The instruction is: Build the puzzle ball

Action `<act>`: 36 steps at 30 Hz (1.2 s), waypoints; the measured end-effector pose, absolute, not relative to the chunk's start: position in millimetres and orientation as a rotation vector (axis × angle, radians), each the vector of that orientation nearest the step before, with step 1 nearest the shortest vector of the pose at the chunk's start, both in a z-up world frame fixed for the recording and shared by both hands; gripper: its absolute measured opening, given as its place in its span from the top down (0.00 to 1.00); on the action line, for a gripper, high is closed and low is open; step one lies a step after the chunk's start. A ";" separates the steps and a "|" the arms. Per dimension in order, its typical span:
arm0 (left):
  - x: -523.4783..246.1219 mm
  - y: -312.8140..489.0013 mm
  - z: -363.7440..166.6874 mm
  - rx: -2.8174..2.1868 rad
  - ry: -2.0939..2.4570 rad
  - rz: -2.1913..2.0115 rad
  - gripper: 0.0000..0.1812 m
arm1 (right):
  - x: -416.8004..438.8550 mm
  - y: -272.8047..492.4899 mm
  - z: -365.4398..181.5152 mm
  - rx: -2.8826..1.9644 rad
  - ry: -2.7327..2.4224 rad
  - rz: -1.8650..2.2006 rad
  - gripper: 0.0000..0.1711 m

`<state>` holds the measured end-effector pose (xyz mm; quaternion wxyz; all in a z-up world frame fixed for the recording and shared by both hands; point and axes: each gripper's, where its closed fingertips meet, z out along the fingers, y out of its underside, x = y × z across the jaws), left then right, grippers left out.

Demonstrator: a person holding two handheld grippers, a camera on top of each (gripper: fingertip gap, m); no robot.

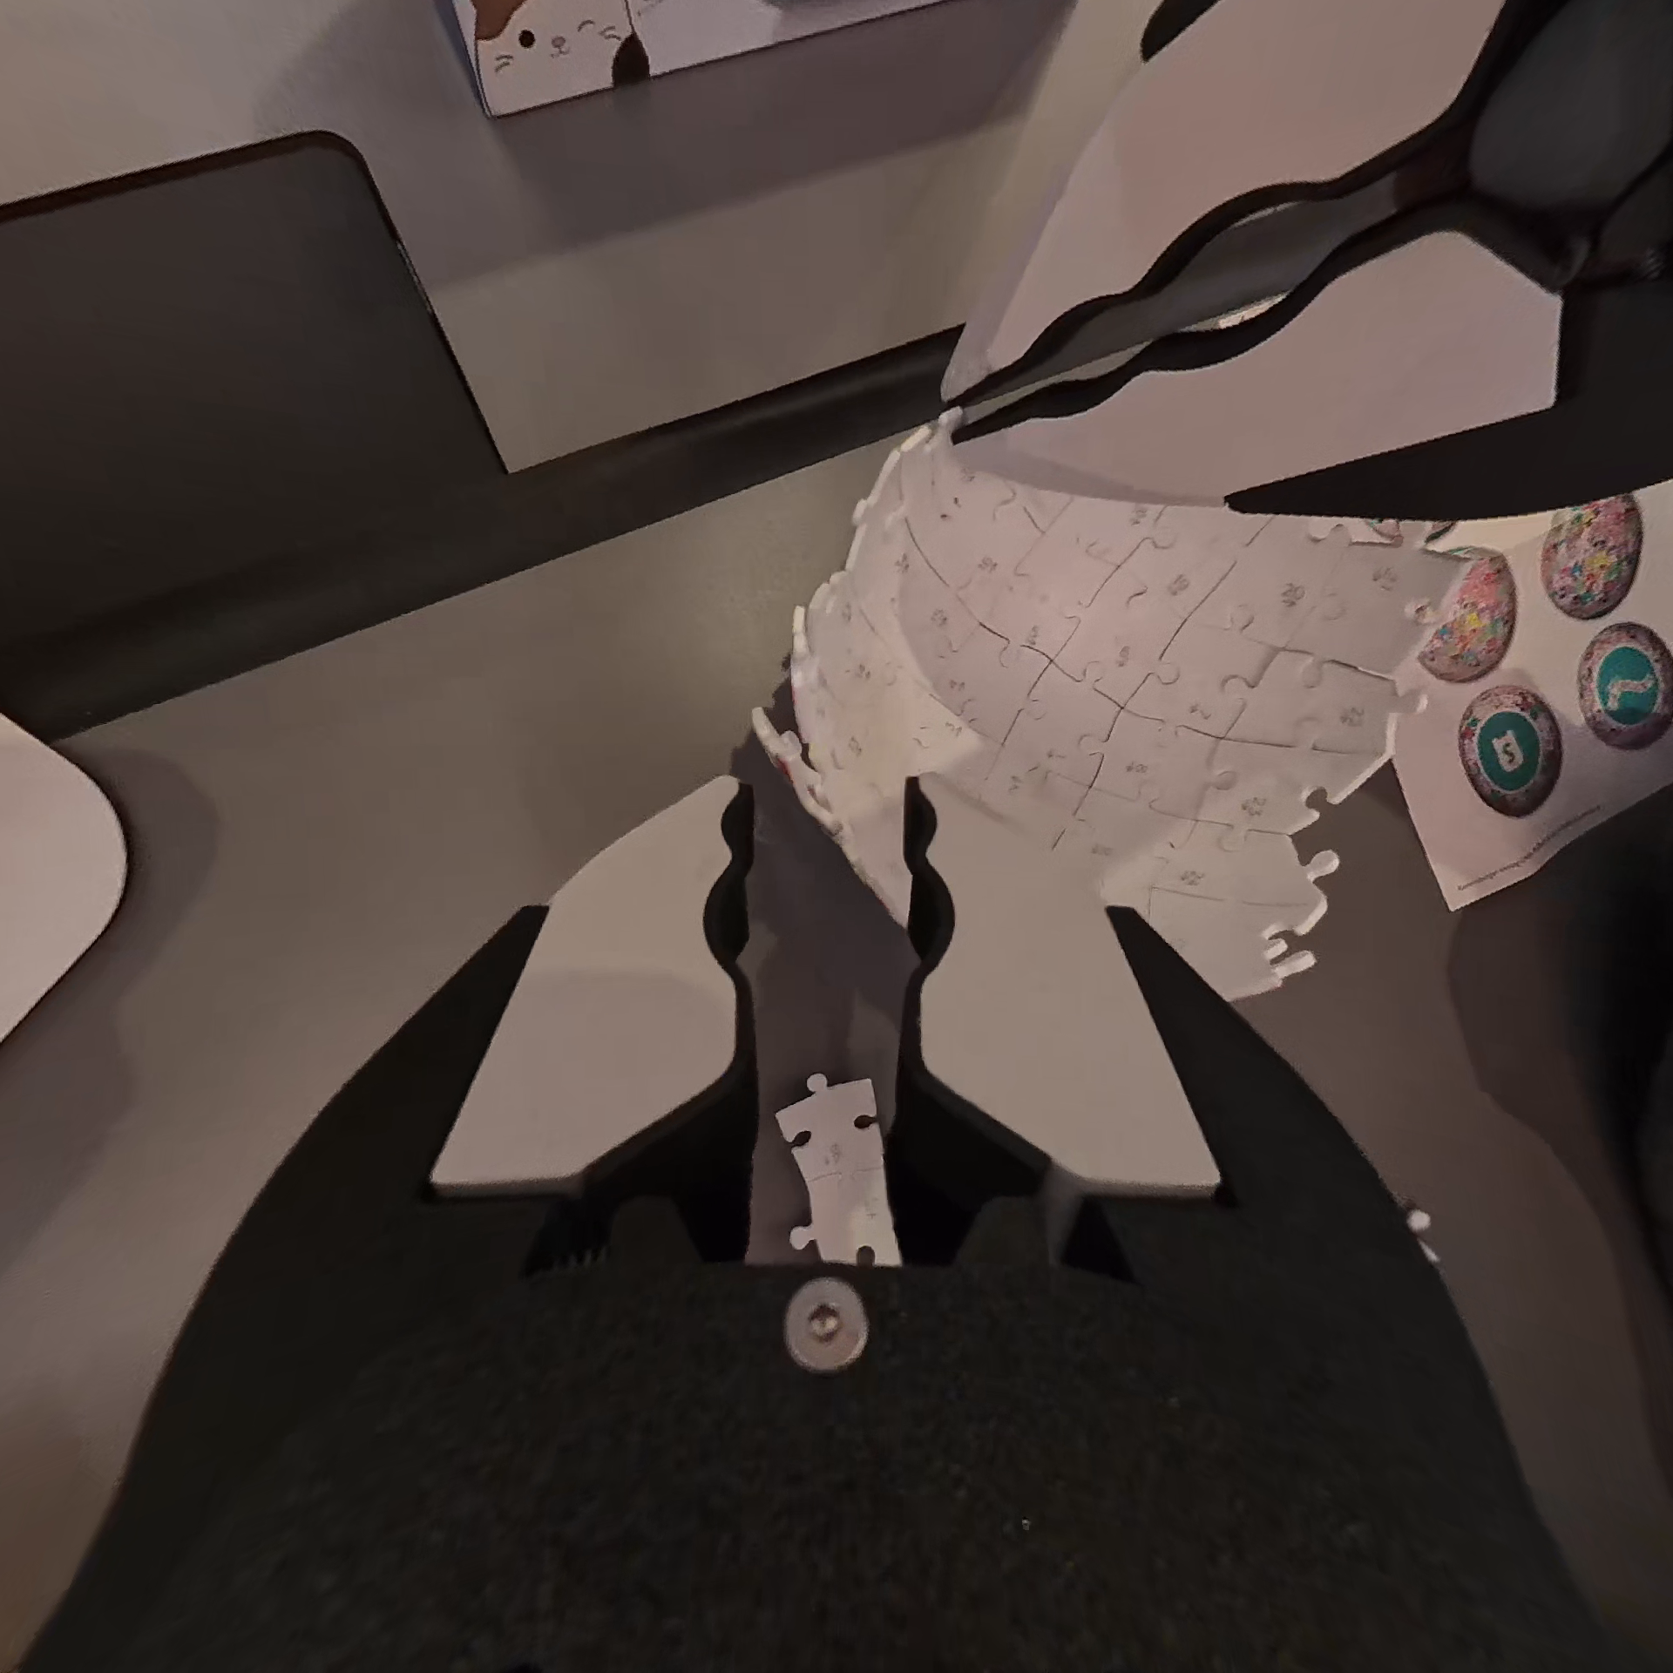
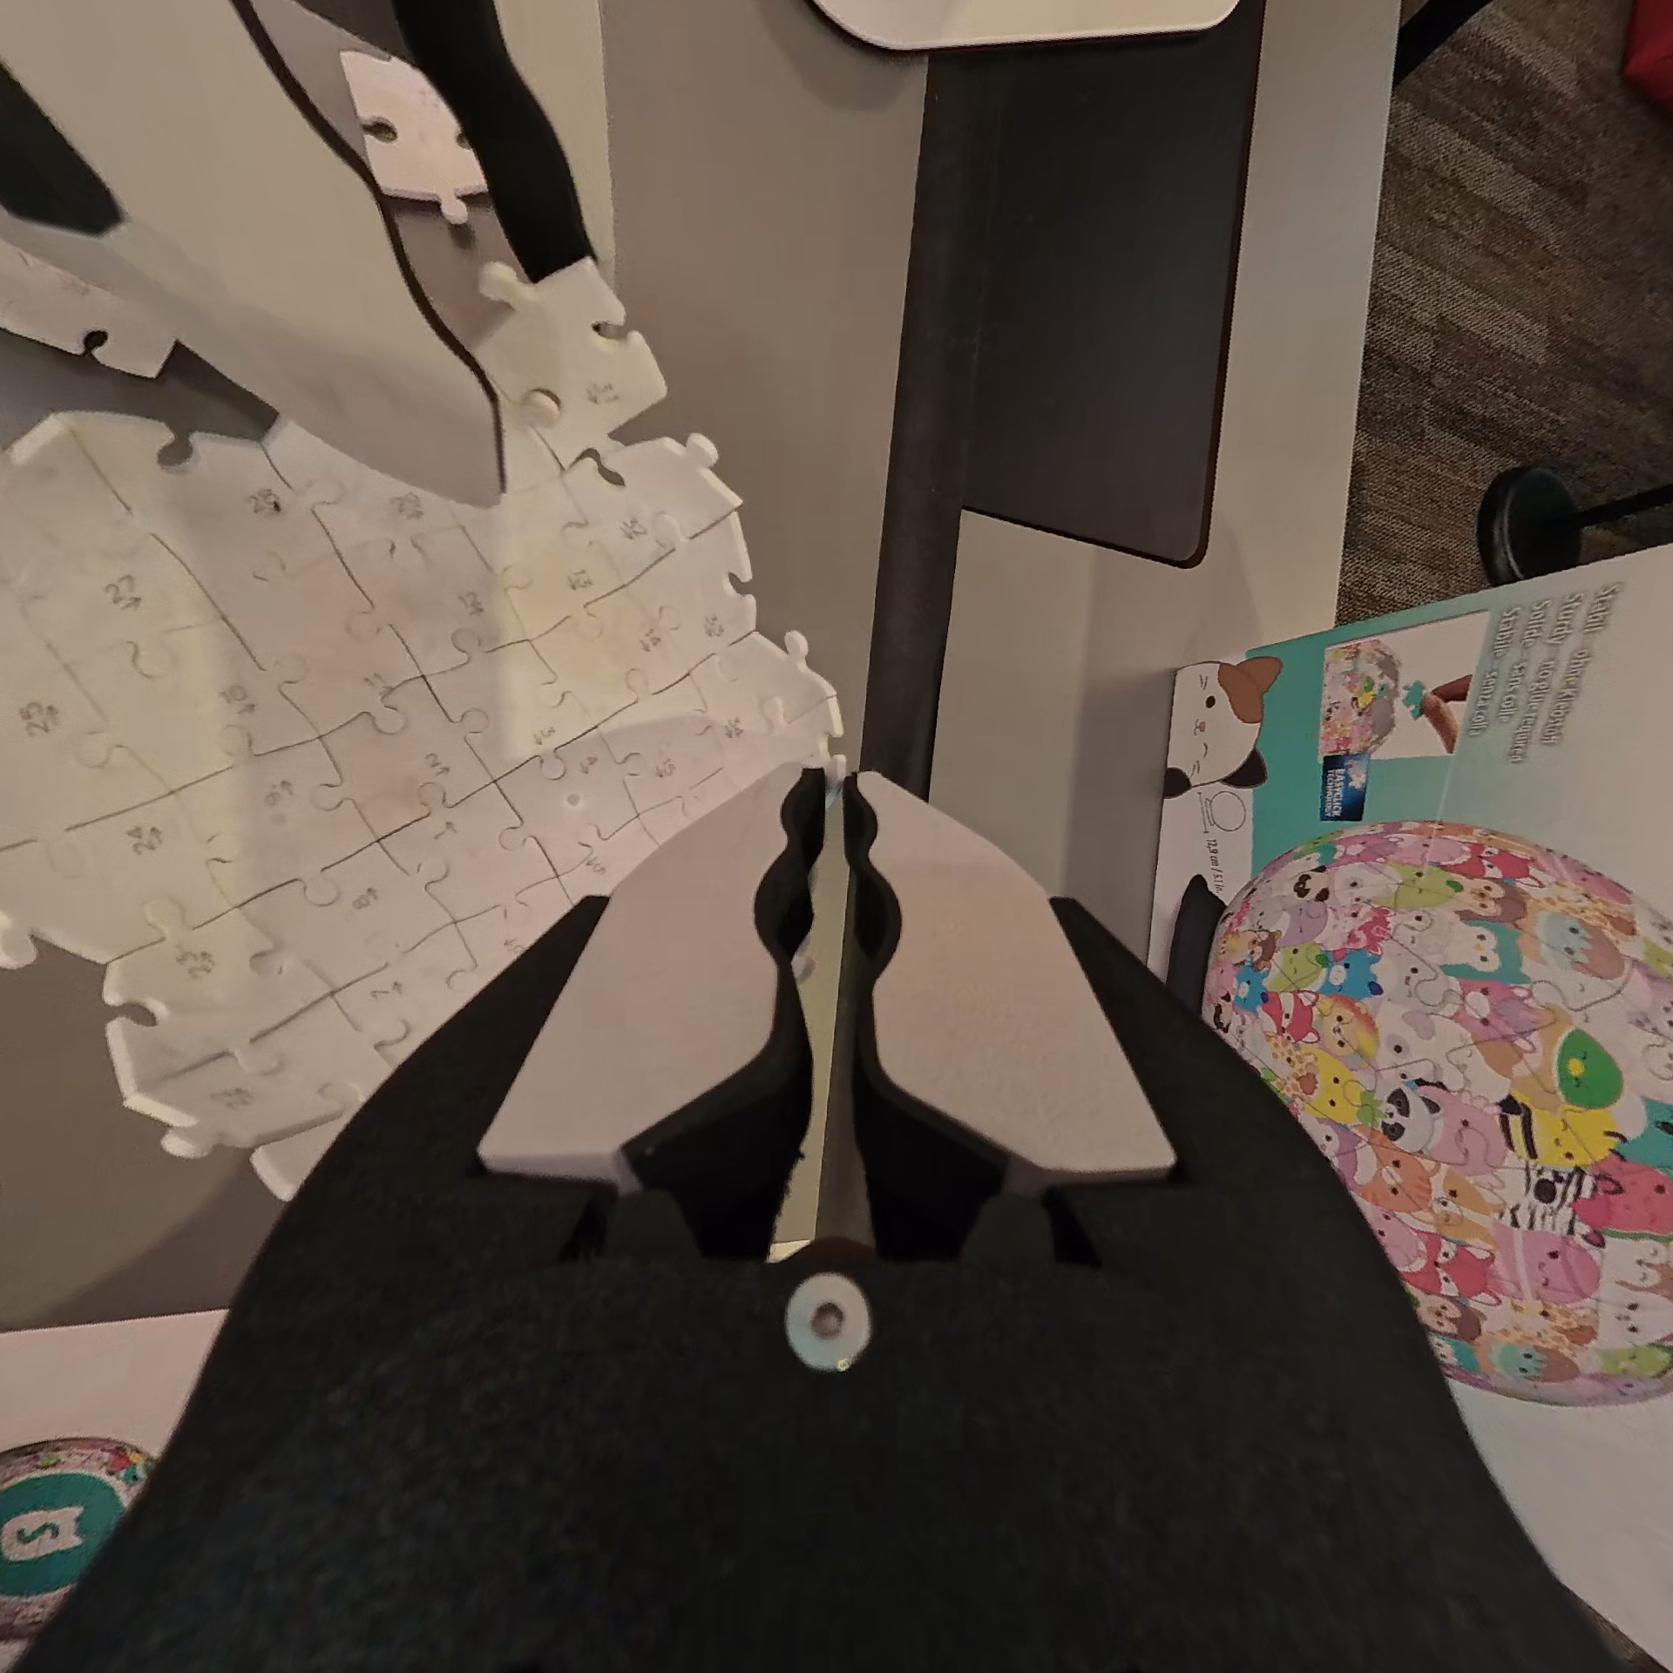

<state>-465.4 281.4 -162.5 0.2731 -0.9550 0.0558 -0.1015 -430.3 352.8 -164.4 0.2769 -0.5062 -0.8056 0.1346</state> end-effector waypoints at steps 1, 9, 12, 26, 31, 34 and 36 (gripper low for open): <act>-465.6 281.1 -162.6 -2.571 0.159 -0.258 0.83 | -430.4 352.8 -164.3 -1.359 -2.164 0.359 0.98; -466.9 280.3 -158.3 -2.562 0.189 -0.212 0.95 | -430.4 352.4 -164.3 -1.358 -2.167 0.353 0.98; -468.0 279.4 -160.0 -2.572 0.196 -0.201 0.97 | -430.4 352.4 -164.3 -1.358 -2.168 0.352 0.98; -470.2 283.4 -144.1 -2.429 0.133 -0.152 0.99 | -428.1 354.1 -165.0 -1.368 -2.168 0.351 0.98; -464.7 282.0 -140.8 -2.370 0.094 -0.169 0.99 | -428.0 353.2 -164.5 -1.368 -2.172 0.348 0.98; -462.8 282.4 -139.7 -2.366 0.099 -0.160 0.99 | -427.3 353.2 -164.7 -1.375 -2.170 0.354 0.98; -463.7 282.7 -138.5 -2.363 0.099 -0.153 0.99 | -426.9 353.6 -164.8 -1.382 -2.168 0.357 0.98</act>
